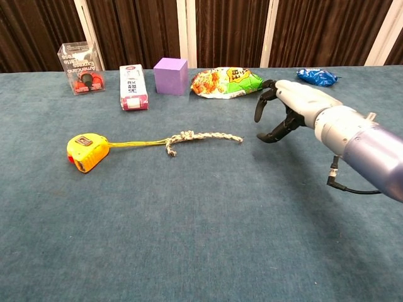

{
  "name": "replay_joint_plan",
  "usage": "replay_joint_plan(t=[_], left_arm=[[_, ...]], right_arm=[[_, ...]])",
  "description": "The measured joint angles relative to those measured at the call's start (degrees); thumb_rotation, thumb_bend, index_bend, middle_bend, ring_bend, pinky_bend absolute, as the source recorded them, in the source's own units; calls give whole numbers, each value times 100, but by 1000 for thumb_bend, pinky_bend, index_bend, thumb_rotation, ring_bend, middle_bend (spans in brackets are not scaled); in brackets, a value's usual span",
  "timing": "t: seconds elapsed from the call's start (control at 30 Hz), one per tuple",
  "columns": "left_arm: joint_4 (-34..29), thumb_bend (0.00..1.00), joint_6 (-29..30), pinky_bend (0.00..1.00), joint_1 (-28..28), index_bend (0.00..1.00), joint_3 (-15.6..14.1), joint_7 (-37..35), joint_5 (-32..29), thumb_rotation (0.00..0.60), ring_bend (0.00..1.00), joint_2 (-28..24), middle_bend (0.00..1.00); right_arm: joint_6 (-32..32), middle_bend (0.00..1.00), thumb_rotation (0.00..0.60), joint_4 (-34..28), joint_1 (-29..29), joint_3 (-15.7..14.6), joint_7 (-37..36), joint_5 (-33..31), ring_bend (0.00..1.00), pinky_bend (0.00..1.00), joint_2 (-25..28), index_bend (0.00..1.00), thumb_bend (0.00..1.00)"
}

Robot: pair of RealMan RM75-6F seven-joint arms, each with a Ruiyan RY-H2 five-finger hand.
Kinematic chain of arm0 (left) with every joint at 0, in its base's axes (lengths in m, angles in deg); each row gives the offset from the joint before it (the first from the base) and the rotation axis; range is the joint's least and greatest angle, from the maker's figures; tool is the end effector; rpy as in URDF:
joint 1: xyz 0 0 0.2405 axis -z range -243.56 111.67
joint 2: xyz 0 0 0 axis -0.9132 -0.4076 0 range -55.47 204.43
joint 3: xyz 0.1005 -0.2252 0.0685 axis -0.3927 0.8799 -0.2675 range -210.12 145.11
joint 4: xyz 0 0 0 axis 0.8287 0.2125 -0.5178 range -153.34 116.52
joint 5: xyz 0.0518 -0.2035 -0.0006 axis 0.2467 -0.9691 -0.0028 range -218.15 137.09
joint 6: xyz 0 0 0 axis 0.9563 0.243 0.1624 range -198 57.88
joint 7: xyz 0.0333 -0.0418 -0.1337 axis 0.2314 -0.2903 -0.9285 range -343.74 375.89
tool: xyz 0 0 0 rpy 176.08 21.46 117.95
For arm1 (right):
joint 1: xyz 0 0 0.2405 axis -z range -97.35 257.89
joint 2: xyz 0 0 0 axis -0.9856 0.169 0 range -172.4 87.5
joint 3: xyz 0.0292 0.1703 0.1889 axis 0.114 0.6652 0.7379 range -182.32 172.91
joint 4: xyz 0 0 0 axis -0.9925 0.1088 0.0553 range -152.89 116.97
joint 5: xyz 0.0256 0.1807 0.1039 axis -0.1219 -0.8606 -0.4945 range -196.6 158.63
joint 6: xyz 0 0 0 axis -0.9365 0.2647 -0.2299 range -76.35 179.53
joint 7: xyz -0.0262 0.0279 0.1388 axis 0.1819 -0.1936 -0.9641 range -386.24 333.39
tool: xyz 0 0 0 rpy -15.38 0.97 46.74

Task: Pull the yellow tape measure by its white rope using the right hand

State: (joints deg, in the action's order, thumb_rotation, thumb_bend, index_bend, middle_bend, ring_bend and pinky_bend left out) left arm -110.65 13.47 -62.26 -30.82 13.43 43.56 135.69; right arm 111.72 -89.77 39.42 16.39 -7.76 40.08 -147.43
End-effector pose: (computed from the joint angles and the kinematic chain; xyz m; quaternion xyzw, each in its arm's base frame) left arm -0.3263 0.1702 0.1717 -0.5875 -0.4119 -0.3625 0.5947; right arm -0.1346 -0.3663 -0.0501 0.6203 -0.4598 0.4371 0.4613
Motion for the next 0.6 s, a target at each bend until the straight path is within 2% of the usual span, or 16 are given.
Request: replay_joint_plan(t=[0.6], left_arm=[[-53,0,-130,0,22,0,15,-49,-142,600,0,-29,0]], right_arm=[[-329,86,600,902,-394,155,-365,-243,0,0,-631,524,330]])
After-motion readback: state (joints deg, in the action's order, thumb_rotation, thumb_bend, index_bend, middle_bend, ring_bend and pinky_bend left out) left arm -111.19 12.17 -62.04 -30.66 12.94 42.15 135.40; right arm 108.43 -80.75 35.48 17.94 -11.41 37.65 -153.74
